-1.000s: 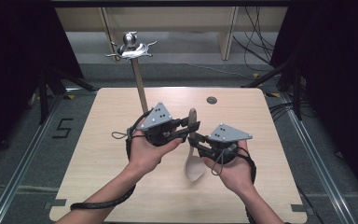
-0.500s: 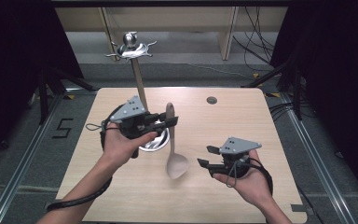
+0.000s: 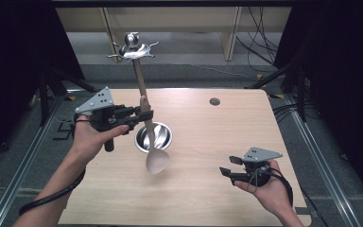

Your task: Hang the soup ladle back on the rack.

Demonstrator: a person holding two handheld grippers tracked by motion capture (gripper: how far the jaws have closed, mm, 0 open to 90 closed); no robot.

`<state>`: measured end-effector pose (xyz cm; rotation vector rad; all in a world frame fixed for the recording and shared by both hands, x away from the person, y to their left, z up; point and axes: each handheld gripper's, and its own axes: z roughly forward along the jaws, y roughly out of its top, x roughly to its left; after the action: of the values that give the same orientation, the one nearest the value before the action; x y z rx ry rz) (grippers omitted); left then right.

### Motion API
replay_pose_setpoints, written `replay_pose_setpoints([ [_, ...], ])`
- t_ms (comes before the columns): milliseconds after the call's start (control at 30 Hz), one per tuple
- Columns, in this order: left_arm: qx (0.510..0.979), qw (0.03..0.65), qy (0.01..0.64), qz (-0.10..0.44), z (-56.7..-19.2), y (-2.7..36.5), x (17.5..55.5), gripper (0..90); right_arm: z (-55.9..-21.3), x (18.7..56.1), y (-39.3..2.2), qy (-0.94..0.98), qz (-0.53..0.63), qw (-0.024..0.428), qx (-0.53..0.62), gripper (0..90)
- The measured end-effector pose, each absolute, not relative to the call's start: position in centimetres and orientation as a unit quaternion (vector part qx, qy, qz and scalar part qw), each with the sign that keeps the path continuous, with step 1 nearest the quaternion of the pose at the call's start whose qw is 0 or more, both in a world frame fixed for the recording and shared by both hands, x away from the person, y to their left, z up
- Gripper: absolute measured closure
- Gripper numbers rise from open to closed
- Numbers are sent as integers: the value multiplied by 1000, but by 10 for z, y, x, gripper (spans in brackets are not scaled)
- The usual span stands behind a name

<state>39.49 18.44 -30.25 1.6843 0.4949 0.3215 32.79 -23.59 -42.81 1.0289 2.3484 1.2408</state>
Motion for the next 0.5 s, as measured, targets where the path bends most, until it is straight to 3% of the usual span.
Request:
replay_pose_setpoints([
  [500,744,632,183,115,-293,214,409,729,-437,333,-249,814,424,147,369,439],
])
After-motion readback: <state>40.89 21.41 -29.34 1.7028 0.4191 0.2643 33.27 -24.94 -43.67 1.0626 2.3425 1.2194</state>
